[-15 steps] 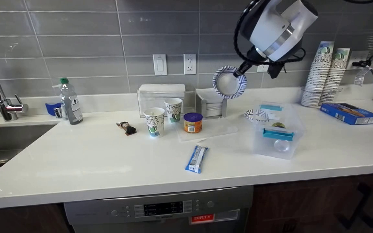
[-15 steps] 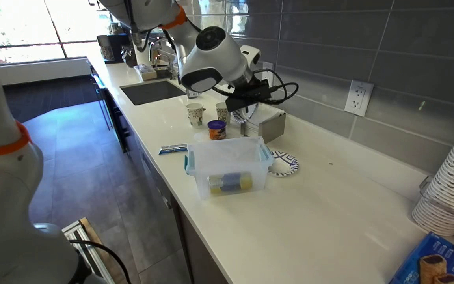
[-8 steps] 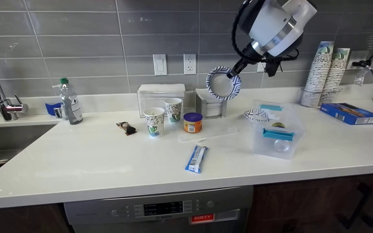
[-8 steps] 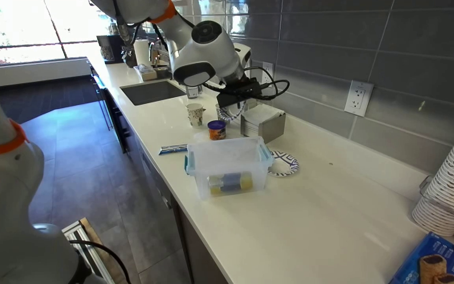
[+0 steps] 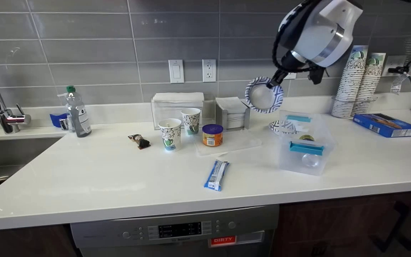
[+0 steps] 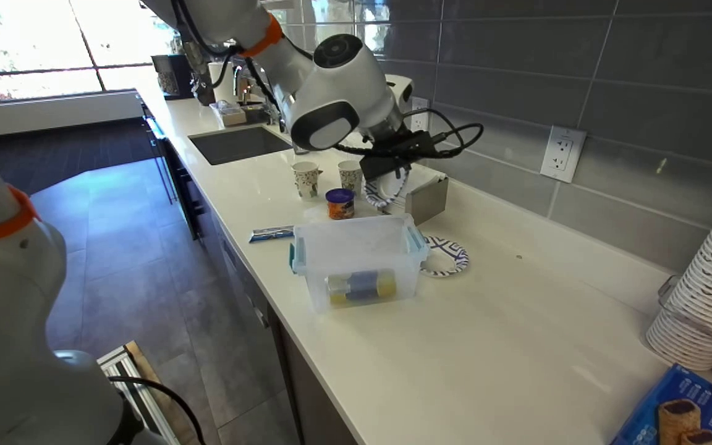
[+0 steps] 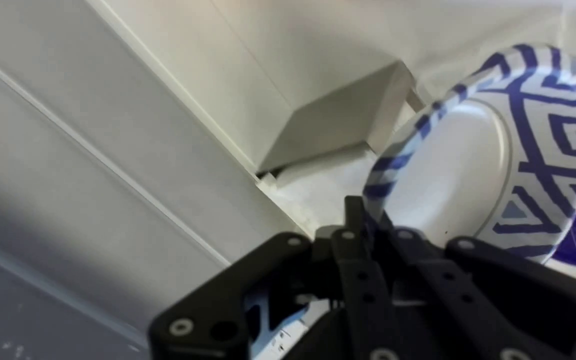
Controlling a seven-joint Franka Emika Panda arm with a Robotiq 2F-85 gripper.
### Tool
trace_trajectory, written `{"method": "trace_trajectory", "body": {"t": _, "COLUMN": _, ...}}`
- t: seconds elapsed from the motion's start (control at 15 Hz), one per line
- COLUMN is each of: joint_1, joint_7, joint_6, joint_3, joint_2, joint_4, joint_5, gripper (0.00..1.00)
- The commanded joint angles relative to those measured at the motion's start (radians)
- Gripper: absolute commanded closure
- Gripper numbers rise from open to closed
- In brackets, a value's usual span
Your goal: Pour the contents in the plate into the cup
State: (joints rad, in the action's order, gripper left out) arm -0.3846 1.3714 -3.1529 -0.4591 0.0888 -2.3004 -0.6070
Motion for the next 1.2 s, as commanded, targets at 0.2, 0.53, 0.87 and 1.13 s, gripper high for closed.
{"method": "trace_trajectory", "body": {"t": 0.2, "joint_1": -0.010, "joint_7": -0.430, "joint_6": 0.262, "joint_3": 0.261, "joint_2": -0.169, "joint_4": -0.033, "joint_5": 0.484, "gripper": 0.99}}
{"method": "trace_trajectory", "body": {"t": 0.53, "joint_1": 0.028, "joint_7": -0.761, "joint_6": 0.539, "joint_3": 0.374, "joint_2": -0.192, "joint_4": 0.080, "joint_5": 0.818, "gripper": 0.99}}
{"method": "trace_trajectory", "body": {"t": 0.87, "joint_1": 0.117, "joint_7": -0.807, "joint_6": 0.647, "joint_3": 0.510, "joint_2": -0.138, "joint_4": 0.104, "joint_5": 0.844, "gripper": 0.99}}
{"method": "trace_trajectory", "body": {"t": 1.13, "joint_1": 0.138, "joint_7": -0.794, "joint_6": 0.627, "joint_3": 0.585, "joint_2": -0.080, "joint_4": 0.089, "joint_5": 0.791, "gripper": 0.99}}
